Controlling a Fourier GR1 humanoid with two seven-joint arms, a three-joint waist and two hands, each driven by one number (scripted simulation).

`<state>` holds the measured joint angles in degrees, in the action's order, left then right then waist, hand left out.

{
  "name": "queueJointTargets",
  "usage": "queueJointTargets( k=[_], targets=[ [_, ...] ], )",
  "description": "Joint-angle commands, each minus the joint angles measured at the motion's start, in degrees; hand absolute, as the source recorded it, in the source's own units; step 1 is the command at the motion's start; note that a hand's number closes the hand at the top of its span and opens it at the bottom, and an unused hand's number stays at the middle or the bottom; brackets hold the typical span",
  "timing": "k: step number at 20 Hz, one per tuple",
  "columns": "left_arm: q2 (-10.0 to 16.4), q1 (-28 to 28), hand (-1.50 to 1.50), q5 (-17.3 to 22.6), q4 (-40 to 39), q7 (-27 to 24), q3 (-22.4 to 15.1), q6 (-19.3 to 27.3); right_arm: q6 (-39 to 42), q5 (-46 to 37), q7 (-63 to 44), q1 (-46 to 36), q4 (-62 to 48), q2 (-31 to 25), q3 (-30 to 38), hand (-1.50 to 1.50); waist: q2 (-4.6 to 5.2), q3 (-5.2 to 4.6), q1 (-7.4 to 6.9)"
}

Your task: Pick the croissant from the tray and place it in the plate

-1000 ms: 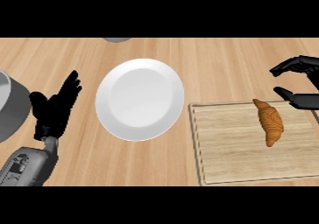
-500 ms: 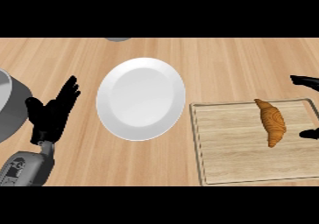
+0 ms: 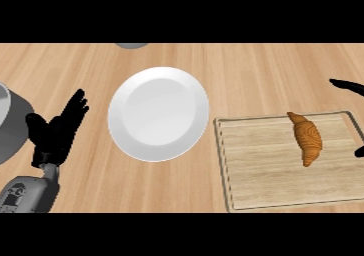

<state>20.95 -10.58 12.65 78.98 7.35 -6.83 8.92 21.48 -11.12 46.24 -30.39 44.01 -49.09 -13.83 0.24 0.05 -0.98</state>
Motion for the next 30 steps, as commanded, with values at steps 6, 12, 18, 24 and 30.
queueJointTargets(
  k=[6, 12, 18, 24, 30],
  targets=[
    [-1.0, 1.4, 0.00, -2.2, 3.8, 2.5, 0.0, 0.9, 4.8, -10.2, -2.4, -3.4, 1.0, 0.5, -6.4, -1.50, -0.16, -0.03, 0.19],
    [-2.6, -0.9, 0.00, -2.9, 0.6, 1.7, 1.5, -0.1, -0.2, -18.4, -7.6, -4.8, 2.4, 3.1, -8.0, -1.50, -0.12, -0.04, 0.45],
    [-3.9, 0.2, 0.00, -4.8, -1.1, 0.1, 1.7, -0.6, 2.1, -24.1, -13.0, -4.9, 5.4, 5.6, -9.1, -1.50, -0.16, -0.07, 0.67],
    [-6.3, 1.0, 0.00, -6.8, 2.2, 1.6, 1.6, 0.2, 3.0, -29.2, -10.0, -4.0, 2.3, 6.3, -6.6, -1.50, -0.20, -0.04, 0.57],
    [-3.8, 3.1, 0.00, -5.1, 7.3, 5.4, 5.5, -2.8, 1.7, -33.1, -13.5, -0.7, 5.9, 8.9, -4.3, -1.50, -0.33, -0.05, 0.75]
  ],
)
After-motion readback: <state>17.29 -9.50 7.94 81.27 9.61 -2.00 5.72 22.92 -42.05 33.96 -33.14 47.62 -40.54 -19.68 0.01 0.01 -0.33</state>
